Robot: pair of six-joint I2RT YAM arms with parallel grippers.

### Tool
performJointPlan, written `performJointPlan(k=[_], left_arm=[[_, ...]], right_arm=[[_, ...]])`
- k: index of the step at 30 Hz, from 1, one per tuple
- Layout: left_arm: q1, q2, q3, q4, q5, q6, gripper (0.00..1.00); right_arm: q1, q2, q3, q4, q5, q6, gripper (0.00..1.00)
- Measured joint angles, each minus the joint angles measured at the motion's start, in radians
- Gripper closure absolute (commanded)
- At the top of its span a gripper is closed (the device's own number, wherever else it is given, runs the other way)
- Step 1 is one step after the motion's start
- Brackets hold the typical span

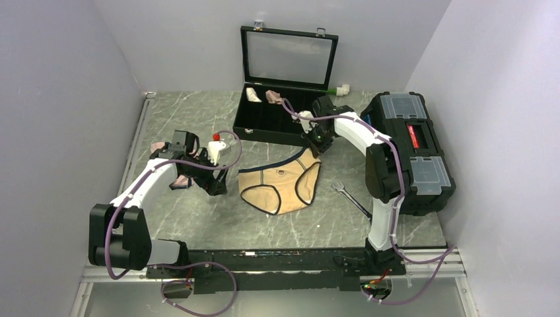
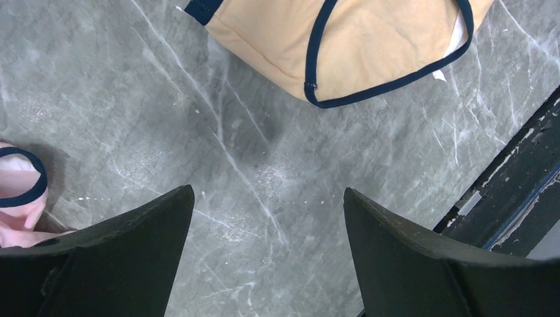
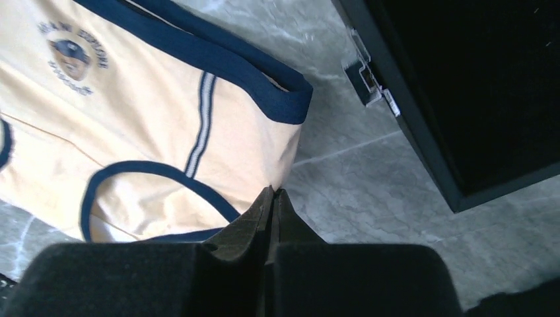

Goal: Roll the underwear
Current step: Fold the underwear at the center of the board.

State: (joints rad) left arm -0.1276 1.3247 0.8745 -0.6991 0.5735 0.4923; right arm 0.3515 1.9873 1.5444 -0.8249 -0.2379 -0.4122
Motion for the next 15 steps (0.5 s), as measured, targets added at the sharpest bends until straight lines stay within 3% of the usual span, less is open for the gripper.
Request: performJointPlan(k=[15], left_arm=[[0.043,0.000,0.014,0.049,-0.119,-0.083,0.09]], right_arm=[[0.222,-0.020,0.192,-0.112,-0.092,0.099,1.00]])
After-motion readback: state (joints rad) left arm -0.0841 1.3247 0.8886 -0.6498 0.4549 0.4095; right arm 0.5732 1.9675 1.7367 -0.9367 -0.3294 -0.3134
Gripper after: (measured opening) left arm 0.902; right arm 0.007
